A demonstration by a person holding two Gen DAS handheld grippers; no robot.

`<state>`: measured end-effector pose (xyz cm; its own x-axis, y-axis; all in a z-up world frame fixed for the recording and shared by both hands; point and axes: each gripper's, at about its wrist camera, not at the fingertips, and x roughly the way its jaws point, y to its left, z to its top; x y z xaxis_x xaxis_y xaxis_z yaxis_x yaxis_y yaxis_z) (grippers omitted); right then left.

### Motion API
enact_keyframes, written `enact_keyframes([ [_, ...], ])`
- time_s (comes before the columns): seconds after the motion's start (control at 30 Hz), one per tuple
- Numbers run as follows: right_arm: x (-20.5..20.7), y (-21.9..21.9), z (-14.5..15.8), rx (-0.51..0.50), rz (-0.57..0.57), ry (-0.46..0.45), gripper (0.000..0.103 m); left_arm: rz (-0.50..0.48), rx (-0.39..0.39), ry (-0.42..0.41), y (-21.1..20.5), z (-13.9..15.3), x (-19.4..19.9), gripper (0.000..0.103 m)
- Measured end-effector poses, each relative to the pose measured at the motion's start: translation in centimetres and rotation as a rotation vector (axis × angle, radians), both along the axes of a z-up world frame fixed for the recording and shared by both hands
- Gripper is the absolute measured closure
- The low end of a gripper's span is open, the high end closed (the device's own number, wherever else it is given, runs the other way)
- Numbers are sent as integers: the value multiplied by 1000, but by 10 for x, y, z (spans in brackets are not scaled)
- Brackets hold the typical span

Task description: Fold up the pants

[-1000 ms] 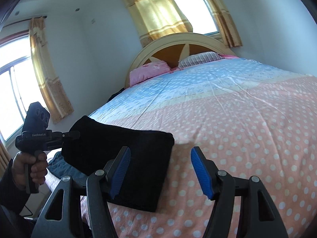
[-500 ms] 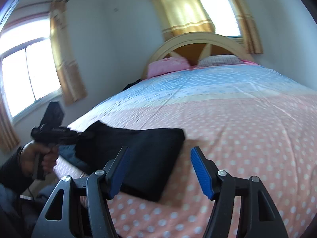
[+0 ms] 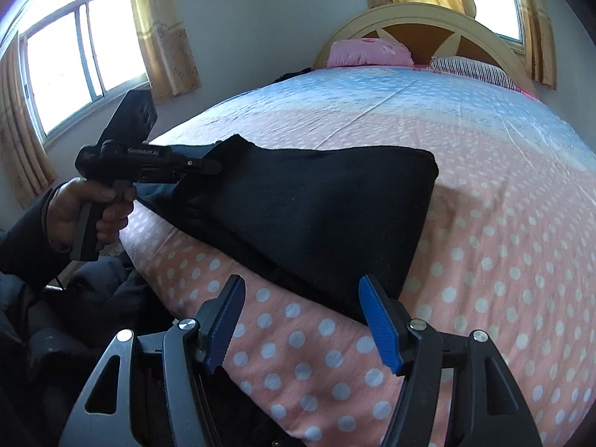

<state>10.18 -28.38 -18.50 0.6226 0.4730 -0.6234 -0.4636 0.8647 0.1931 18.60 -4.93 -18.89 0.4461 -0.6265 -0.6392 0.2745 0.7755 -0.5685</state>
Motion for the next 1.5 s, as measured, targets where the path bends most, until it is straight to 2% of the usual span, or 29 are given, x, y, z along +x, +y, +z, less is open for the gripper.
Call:
enact_keyframes([
  [0.07,6,-3,11,37,-10,-12,38,-4,2,-8,1,2,-1,83],
  [0.17,20,-6,31,114,-36,-50,38,1,34,-40,5,10,-10,69],
  [0.23,41,0,37,147,-47,-46,30,-5,70,-76,6,15,-19,51],
  [0.27,53,3,36,138,-63,-30,27,-7,95,-87,6,15,-23,50],
  [0.3,67,6,31,106,-97,1,27,-15,113,-91,6,14,-26,49],
  [0.37,101,6,5,43,-187,124,27,-31,148,-104,5,11,-30,49],
  [0.4,105,4,2,61,-200,127,27,-37,162,-120,4,11,-32,49],
  [0.5,101,8,16,95,-215,110,27,-48,196,-141,1,11,-34,49],
  [0.6,94,28,40,141,-153,45,27,-55,182,-134,7,14,-34,49],
  [0.7,91,66,58,162,-26,-12,27,-30,208,-161,28,24,-38,49],
  [0.8,95,122,63,130,115,-30,27,34,238,-189,65,34,-40,49],
  [0.87,95,146,58,130,186,-2,27,112,271,-201,101,41,-41,44],
  [0.93,88,173,38,84,254,54,27,196,305,-205,134,42,-40,35],
  [1.0,77,196,6,-10,319,153,27,275,331,-205,169,43,-42,35],
  [1.03,71,201,-2,-33,341,164,27,312,347,-202,186,41,-43,35],
  [1.07,54,204,-3,-77,350,86,27,348,369,-196,202,38,-44,35],
  [1.13,44,206,-2,-107,369,76,27,412,419,-189,230,30,-46,35],
  [1.2,45,198,7,-12,367,120,27,451,432,-160,250,19,-44,35],
  [1.3,43,186,20,62,350,85,27,491,401,-115,272,3,-40,35],
  [1.4,51,170,33,130,257,0,27,481,367,-114,271,-5,-40,35],
  [1.5,71,171,32,178,222,41,27,457,407,-143,256,-4,-39,34],
])
